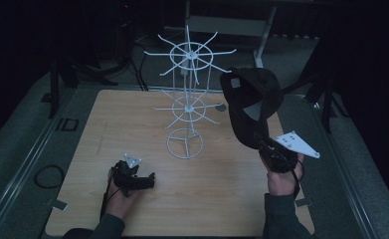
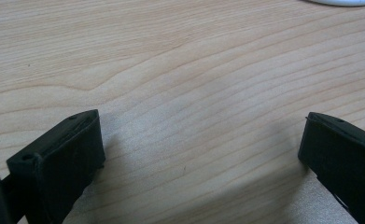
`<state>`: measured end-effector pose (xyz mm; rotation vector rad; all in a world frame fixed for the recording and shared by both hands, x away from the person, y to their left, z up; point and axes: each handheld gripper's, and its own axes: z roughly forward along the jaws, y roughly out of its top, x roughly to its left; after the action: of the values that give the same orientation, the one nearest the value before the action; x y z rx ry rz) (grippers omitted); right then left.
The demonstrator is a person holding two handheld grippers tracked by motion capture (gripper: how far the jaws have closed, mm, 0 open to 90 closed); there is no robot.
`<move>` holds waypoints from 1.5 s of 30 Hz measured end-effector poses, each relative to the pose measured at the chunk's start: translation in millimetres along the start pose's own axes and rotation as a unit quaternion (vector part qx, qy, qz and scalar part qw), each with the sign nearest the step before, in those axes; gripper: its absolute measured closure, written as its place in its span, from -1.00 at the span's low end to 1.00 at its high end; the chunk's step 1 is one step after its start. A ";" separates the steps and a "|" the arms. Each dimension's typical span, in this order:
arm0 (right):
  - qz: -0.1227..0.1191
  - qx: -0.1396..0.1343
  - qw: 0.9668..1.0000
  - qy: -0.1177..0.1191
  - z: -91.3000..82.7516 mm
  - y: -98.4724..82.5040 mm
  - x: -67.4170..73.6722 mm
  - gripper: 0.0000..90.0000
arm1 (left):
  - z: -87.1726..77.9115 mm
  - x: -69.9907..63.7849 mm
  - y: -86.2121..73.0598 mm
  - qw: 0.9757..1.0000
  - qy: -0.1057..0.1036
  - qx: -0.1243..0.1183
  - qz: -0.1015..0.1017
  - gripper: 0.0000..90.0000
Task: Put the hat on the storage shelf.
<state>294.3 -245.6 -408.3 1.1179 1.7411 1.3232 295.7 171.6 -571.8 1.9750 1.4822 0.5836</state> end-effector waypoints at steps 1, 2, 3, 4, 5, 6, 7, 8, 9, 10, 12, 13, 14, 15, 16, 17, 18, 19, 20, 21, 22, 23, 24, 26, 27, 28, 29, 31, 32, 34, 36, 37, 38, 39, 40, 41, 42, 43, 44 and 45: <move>0.000 -0.001 1.000 0.000 -0.2 0.8 0.2 0.92 | 0.0 0.0 0.0 1.000 0.000 0.000 0.000 -1.00; 0.000 -0.002 1.000 0.000 -0.4 1.6 0.4 0.92 | 0.0 0.0 0.0 1.000 0.000 0.000 0.000 -1.00; 0.000 -0.004 1.000 -0.001 -0.6 2.3 0.5 0.92 | 0.0 0.0 0.0 1.000 0.000 0.000 0.000 -1.00; 0.000 -0.005 1.000 -0.001 -0.8 2.9 0.6 0.92 | 0.0 0.0 0.0 1.000 0.000 0.000 0.000 -1.00; 0.000 -0.006 1.000 -0.002 -0.9 3.4 0.8 0.92 | 0.0 0.0 0.0 1.000 0.000 0.000 0.000 -1.00; 0.000 -0.007 1.000 -0.002 -1.1 4.0 0.7 0.92 | 0.0 0.0 0.0 1.000 -0.001 0.000 0.000 -1.00; -0.001 -0.008 1.000 -0.002 -1.3 4.5 0.5 0.92 | 0.0 -0.1 0.0 1.000 0.000 0.000 -0.001 -1.00; -0.001 -0.008 1.000 -0.002 -1.3 4.5 0.5 0.92 | 0.0 -0.1 0.0 1.000 0.000 0.000 -0.001 -1.00; -0.001 -0.009 1.000 -0.002 -1.6 5.1 0.5 0.92 | 0.0 -0.1 0.0 1.000 -0.001 0.000 -0.001 -1.00; 0.000 -0.011 1.000 -0.004 -2.1 6.1 0.3 0.92 | 0.0 -0.1 0.0 1.000 -0.001 0.000 -0.001 -1.00; 0.002 -0.013 1.000 -0.002 -2.9 7.2 0.3 0.92 | 0.0 -0.1 0.0 1.000 0.000 0.000 -0.001 -1.00; 0.003 -0.015 1.000 -0.001 -3.5 7.9 0.2 0.92 | 0.0 -0.1 0.0 1.000 0.000 0.000 -0.001 -1.00; 0.002 -0.017 1.000 0.001 -4.2 8.7 0.4 0.92 | 0.0 -0.1 0.0 1.000 0.000 0.000 -0.001 -1.00; 0.001 -0.018 1.000 0.001 -4.8 9.5 0.9 0.92 | 0.0 -0.1 0.0 1.000 0.000 0.000 -0.001 -1.00; 0.000 -0.019 1.000 0.001 -5.1 10.1 1.4 0.92 | 0.0 -0.1 0.0 1.000 0.000 0.000 -0.001 -1.00; -0.001 -0.020 1.000 0.001 -5.7 11.0 1.7 0.92 | -0.2 0.0 0.0 1.000 0.000 0.002 0.001 -1.00; -0.001 -0.022 1.000 0.002 -6.2 11.9 2.4 0.92 | -0.1 0.0 0.0 1.000 0.000 0.001 0.000 -1.00; -0.003 -0.023 1.000 0.001 -6.7 12.8 2.5 0.92 | -0.1 -0.1 0.0 1.000 0.000 0.001 0.000 -1.00; -0.004 -0.025 1.000 0.002 -7.1 13.8 2.8 0.92 | -0.1 -0.1 0.0 1.000 -0.001 0.001 0.000 -1.00; -0.003 -0.027 1.000 0.002 -7.5 14.6 3.2 0.92 | -0.1 -0.1 0.0 1.000 0.000 0.001 0.000 -1.00; -0.005 -0.028 1.000 0.001 -7.9 15.4 3.3 0.92 | -0.1 -0.1 0.0 1.000 0.000 0.001 0.000 -1.00; -0.005 -0.030 1.000 0.001 -8.3 16.0 3.4 0.92 | -0.1 -0.1 0.0 1.000 0.000 0.001 0.000 -1.00; -0.005 -0.031 1.000 0.000 -8.6 16.7 3.6 0.92 | -0.1 -0.1 0.0 1.000 -0.001 0.001 0.000 -1.00; -0.006 -0.032 0.999 0.000 -8.8 17.4 3.6 0.92 | -0.1 -0.1 0.0 1.000 -0.001 0.001 0.000 -1.00; -0.006 -0.033 0.999 -0.001 -8.9 17.8 3.6 0.92 | -0.1 -0.1 0.0 1.000 -0.001 0.001 0.000 -1.00; -0.006 -0.034 0.999 -0.001 -9.0 18.0 3.6 0.92 | -0.1 -0.1 0.0 1.000 -0.001 0.001 0.000 -1.00; -0.006 -0.035 0.999 -0.001 -9.0 18.5 3.5 0.92 | -0.1 -0.1 0.0 1.000 -0.001 0.001 0.000 -1.00; -0.007 -0.037 0.999 -0.002 -9.5 19.3 3.4 0.92 | -0.1 -0.1 0.0 1.000 -0.001 0.001 -0.001 -1.00; -0.006 -0.038 0.999 -0.002 -9.7 19.6 3.5 0.92 | -0.1 -0.1 0.0 1.000 -0.001 0.001 0.000 -1.00; -0.006 -0.039 0.999 -0.003 -10.6 20.8 3.5 0.92 | -0.2 -0.1 0.0 1.000 -0.001 0.001 0.000 -1.00; -0.006 -0.042 0.999 -0.003 -11.3 22.1 3.0 0.92 | -0.2 -0.1 0.0 1.000 -0.001 0.001 0.000 -1.00; -0.006 -0.043 0.999 -0.004 -11.4 22.6 3.1 0.92 | -0.2 0.0 0.1 1.000 -0.001 0.002 0.000 -1.00; -0.006 -0.044 0.999 -0.004 -11.5 23.0 3.1 0.92 | -0.3 0.0 0.1 1.000 -0.001 0.002 0.000 -1.00; -0.007 -0.045 0.999 -0.005 -11.6 23.6 3.2 0.92 | -0.3 0.0 0.1 1.000 -0.001 0.002 0.000 -1.00; -0.007 -0.046 0.999 -0.005 -11.7 24.0 3.3 0.92 | -0.3 0.0 0.1 1.000 -0.001 0.002 0.000 -1.00; -0.008 -0.047 0.999 -0.005 -11.7 24.4 3.3 0.92 | -0.2 0.0 0.0 1.000 -0.001 0.001 0.000 -1.00; -0.008 -0.048 0.999 -0.005 -11.8 24.7 3.6 0.92 | -0.2 0.0 0.0 1.000 -0.001 0.001 0.000 -1.00; -0.009 -0.049 0.999 -0.006 -11.9 25.0 3.6 0.92 | -0.2 0.0 0.0 1.000 -0.001 0.001 0.000 -1.00; -0.009 -0.050 0.999 -0.006 -12.0 25.2 3.6 0.92 | -0.2 0.0 0.1 1.000 -0.001 0.001 0.000 -1.00; -0.009 -0.050 0.999 -0.006 -12.1 25.5 3.7 0.92 | -0.2 0.0 0.0 1.000 -0.001 0.001 0.000 -1.00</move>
<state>288.0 -244.0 -380.6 1.0500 1.6527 1.3753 295.6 171.5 -571.7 1.9765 1.4837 0.5800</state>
